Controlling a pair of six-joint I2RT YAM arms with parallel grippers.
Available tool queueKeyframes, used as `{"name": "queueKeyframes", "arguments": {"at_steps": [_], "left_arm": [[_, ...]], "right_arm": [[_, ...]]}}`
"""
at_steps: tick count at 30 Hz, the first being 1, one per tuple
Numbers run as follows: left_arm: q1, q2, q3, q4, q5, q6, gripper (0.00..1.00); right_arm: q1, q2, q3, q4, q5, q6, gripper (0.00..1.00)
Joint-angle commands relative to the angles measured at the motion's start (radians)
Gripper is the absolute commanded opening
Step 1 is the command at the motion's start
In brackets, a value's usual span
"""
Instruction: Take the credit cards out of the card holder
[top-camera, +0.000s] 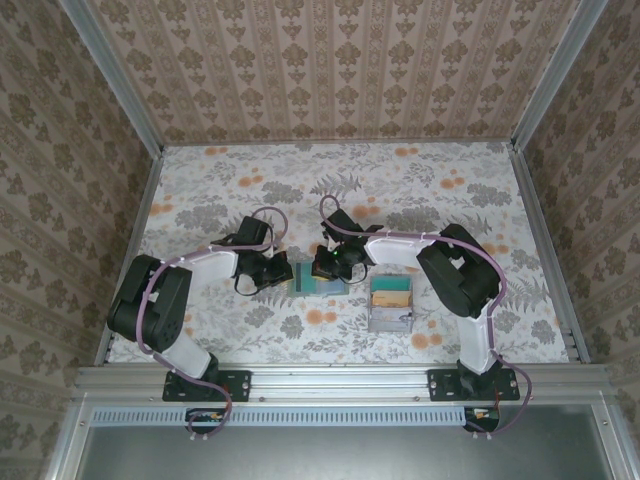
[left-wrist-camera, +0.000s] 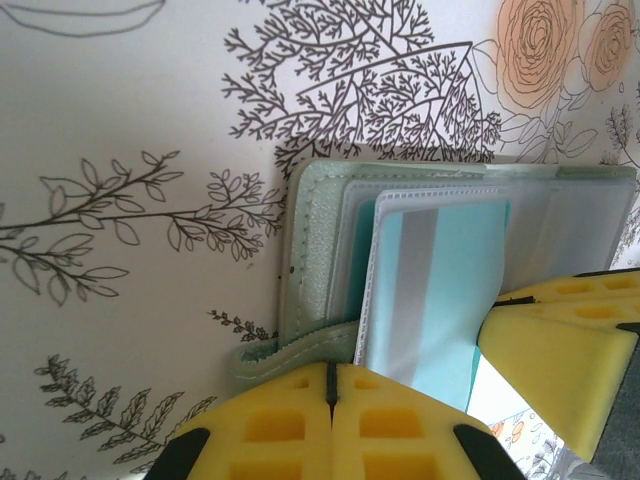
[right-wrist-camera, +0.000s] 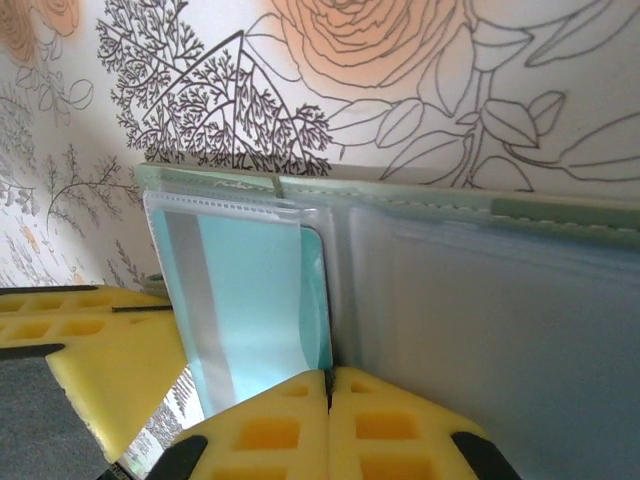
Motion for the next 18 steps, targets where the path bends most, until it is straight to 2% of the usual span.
{"name": "queueKeyframes", "arguments": {"at_steps": [1,10,18], "left_arm": [[-0.001,0.019,-0.012,-0.044,-0.034,0.018,0.00],[0.004,0.012,-0.015,-0.056,-0.052,0.021,0.00],[0.007,0.012,-0.015,-0.054,-0.048,0.023,0.00]], "right_arm": [[0.008,0.012,-0.006,0.041,-0.045,-0.001,0.00],[-0.032,-0.071,-0.089,0.015,0.031,-0.005,0.00],[-0.046,-0.093,-0.102,0.002,0.038,-0.018,0.00]]}}
